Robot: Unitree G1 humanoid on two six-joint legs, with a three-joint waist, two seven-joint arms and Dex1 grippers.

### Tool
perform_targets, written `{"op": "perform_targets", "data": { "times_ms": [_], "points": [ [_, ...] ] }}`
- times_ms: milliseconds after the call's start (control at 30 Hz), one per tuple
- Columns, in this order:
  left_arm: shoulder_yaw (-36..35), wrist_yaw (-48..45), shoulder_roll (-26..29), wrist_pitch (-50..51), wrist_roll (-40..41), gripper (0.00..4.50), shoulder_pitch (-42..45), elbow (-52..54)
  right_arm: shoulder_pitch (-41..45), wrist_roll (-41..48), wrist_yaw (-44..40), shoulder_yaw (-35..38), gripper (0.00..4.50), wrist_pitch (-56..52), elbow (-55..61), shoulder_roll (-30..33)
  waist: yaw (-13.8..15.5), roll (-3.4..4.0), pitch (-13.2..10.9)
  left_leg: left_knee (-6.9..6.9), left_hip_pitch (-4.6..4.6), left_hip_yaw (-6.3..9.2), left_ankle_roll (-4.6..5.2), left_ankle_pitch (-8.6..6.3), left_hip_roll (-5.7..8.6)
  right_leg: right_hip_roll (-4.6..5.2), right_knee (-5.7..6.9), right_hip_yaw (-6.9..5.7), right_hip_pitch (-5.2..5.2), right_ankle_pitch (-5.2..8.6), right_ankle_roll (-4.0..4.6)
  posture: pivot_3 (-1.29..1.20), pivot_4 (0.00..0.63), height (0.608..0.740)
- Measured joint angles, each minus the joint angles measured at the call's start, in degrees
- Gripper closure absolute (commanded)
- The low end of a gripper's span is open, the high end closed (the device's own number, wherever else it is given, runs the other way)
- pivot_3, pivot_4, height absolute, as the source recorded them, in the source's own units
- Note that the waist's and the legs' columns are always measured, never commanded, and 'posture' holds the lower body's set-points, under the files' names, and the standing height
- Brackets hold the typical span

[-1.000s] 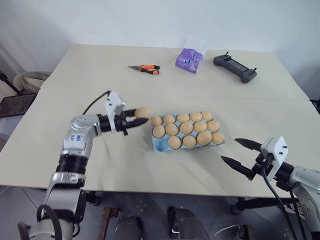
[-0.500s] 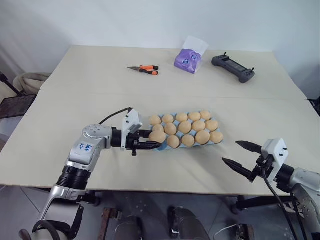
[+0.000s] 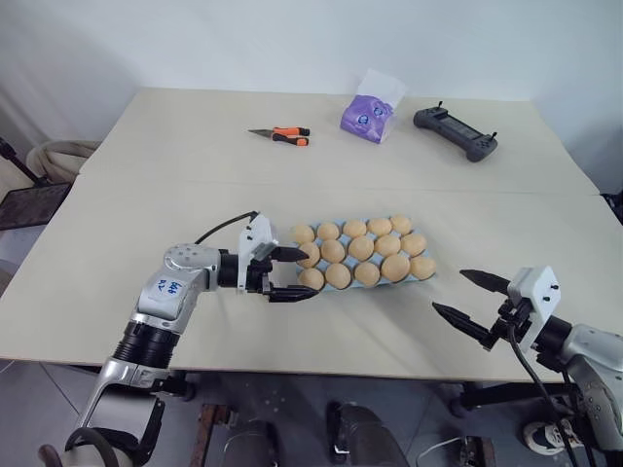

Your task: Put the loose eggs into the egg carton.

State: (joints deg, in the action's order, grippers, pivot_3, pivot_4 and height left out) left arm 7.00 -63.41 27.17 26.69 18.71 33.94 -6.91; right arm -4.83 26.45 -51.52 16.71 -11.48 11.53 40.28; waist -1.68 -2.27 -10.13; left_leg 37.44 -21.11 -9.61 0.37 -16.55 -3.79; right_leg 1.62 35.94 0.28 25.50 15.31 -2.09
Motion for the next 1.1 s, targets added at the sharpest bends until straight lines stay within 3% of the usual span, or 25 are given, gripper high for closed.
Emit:
{"op": "perform_targets", "data": {
  "times_ms": [200, 400, 633, 900, 1100],
  "points": [
    [-5.5, -0.7, 1.1, 4.6, 8.2, 0.05, 0.9, 6.6, 2.2, 0.0, -0.6, -0.4, 0.0, 0.1, -0.8, 0.0, -0.1, 0.0, 0.0, -0.04, 0.01, 0.01, -0.02, -0.01, -0.01, -0.02, 0.01, 0.0, 0.0, 0.0, -0.01, 0.0, 0.15, 0.74],
    [-14.3, -4.3, 10.0, 5.8, 14.7, 0.05, -6.0, 11.3, 4.2, 0.5, -4.2, 1.7, 0.0, 0.3, -4.3, 3.0, -0.4, 0.05, 0.0, -0.13, 0.08, 0.01, -0.13, 0.0, -0.04, -0.04, 0.04, -0.04, 0.02, 0.03, 0.06, 0.0, 0.15, 0.74],
    [-24.6, -10.3, 20.9, 5.8, 17.9, 0.05, -20.0, 13.1, 8.1, 1.3, -13.3, 4.0, 0.0, 4.3, -13.4, 8.3, -0.4, 0.07, 0.0, -0.16, 0.06, 0.0, -0.12, -0.06, -0.04, 0.09, -0.1, -0.14, 0.04, 0.22, 0.39, 0.0, 0.15, 0.74],
    [-30.4, -9.9, 20.3, 1.9, 18.0, 0.05, -30.6, 12.8, 11.9, -0.1, -21.1, 2.9, 0.0, 9.3, -23.4, 10.4, -0.1, 0.07, 0.0, -0.21, 0.04, -0.01, -0.24, -0.16, -0.03, 0.18, -0.2, -0.14, 0.03, 0.32, 0.55, 0.0, 0.15, 0.74],
    [-29.5, -8.9, 17.1, -4.5, 16.3, 0.05, -31.4, 8.5, 16.1, -1.2, -21.5, -0.4, 0.0, 9.7, -27.1, 8.8, -0.3, 0.09, 0.0, -0.22, 0.07, -0.01, -0.31, -0.2, -0.03, 0.17, -0.18, -0.15, 0.04, 0.33, 0.59, 0.0, 0.15, 0.74]
  ]
}}
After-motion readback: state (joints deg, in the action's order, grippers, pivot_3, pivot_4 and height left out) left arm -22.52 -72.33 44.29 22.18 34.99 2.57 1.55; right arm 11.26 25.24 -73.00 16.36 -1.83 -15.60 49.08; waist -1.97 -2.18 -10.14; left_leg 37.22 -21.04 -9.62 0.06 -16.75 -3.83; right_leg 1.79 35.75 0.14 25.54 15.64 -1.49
